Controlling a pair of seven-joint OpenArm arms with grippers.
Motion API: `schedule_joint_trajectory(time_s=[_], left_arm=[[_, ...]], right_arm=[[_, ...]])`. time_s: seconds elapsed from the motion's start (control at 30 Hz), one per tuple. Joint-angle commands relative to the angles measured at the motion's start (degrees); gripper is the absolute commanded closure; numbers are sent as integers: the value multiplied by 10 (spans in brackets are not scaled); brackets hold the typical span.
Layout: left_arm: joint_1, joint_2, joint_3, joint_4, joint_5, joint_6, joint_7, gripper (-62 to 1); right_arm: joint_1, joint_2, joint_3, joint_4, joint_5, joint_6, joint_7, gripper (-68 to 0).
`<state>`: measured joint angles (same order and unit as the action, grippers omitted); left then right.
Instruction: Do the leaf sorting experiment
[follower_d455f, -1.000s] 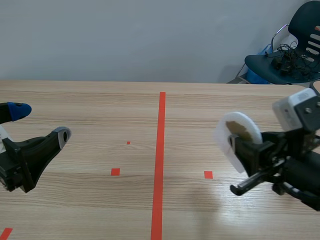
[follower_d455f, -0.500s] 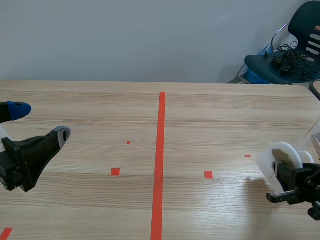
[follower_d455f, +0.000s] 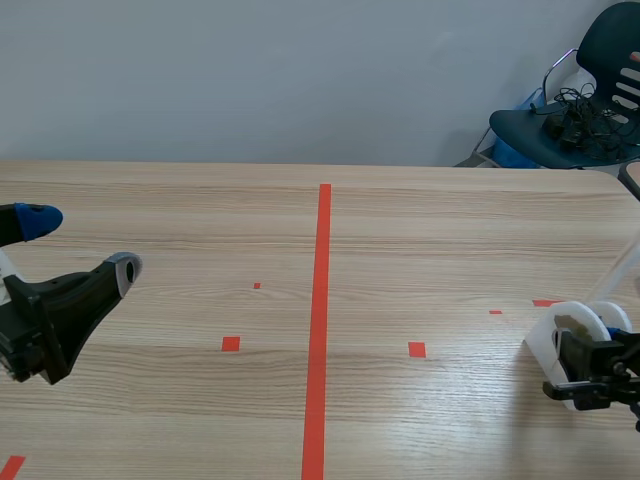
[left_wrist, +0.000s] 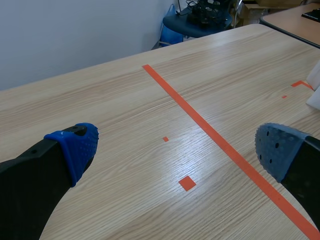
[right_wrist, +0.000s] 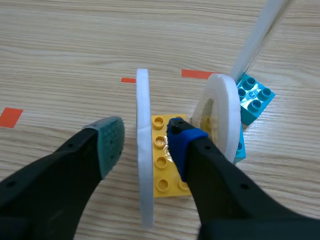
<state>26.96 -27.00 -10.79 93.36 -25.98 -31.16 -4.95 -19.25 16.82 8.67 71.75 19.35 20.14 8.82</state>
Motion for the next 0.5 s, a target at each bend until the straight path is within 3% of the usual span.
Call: schedule_joint_trajectory(time_s=[0.0, 0.2, 0.3, 0.47], left_arm=[[-5, -3, -1, 8, -8, 2, -10, -623], [-5, -3, -1, 8, -8, 2, -10, -623], [-5, -3, -1, 8, -8, 2, -10, -623], [-5, -3, -1, 8, -8, 2, -10, -623]], right_arm=[[3, 8, 7, 23, 4, 5, 21, -268], [-8, 8, 56, 122, 20, 75, 10, -336], [-21, 12, 77, 209, 53, 81, -25, -366], [-32, 83, 70, 335, 60, 84, -115, -429]])
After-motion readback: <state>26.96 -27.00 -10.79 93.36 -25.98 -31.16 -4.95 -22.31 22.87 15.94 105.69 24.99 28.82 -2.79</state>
